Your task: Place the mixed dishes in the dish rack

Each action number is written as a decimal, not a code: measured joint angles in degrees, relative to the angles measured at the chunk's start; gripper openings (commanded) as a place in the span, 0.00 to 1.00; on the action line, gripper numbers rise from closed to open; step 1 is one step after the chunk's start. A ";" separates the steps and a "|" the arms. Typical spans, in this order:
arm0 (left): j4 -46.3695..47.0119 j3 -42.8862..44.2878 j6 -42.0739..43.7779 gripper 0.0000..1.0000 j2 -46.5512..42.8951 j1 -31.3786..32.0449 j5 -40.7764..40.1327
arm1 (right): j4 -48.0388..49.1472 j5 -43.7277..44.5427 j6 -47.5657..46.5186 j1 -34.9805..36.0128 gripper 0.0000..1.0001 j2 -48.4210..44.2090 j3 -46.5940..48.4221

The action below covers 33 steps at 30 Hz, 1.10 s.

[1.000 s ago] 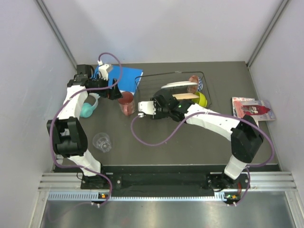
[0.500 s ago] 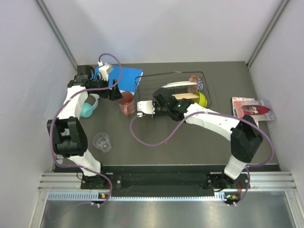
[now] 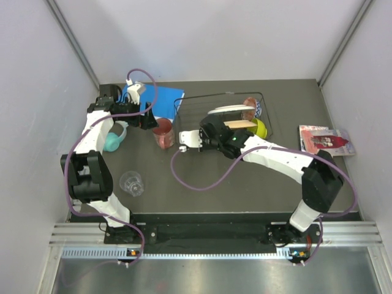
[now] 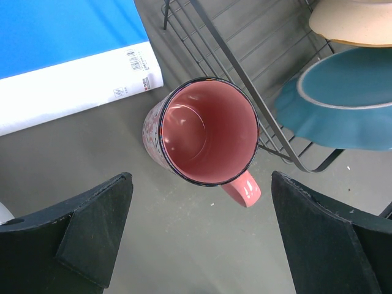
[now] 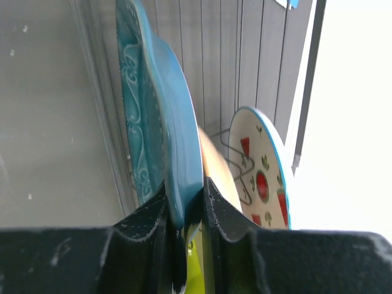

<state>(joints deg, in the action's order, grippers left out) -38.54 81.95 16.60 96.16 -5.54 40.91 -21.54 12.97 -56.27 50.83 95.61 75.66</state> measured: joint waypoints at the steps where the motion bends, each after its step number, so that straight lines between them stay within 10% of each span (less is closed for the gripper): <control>1: 0.00 0.00 -0.02 0.99 0.00 0.00 0.00 | 0.26 0.24 -0.35 0.00 0.00 -1.03 -1.14; 33: 0.02 0.00 -0.68 0.99 0.02 0.00 0.02 | 5.68 6.51 -8.74 0.22 0.00 -21.46 -17.40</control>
<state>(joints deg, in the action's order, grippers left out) -38.52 81.95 15.92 96.18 -5.54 40.93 -15.86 19.49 -65.01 51.05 74.15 58.26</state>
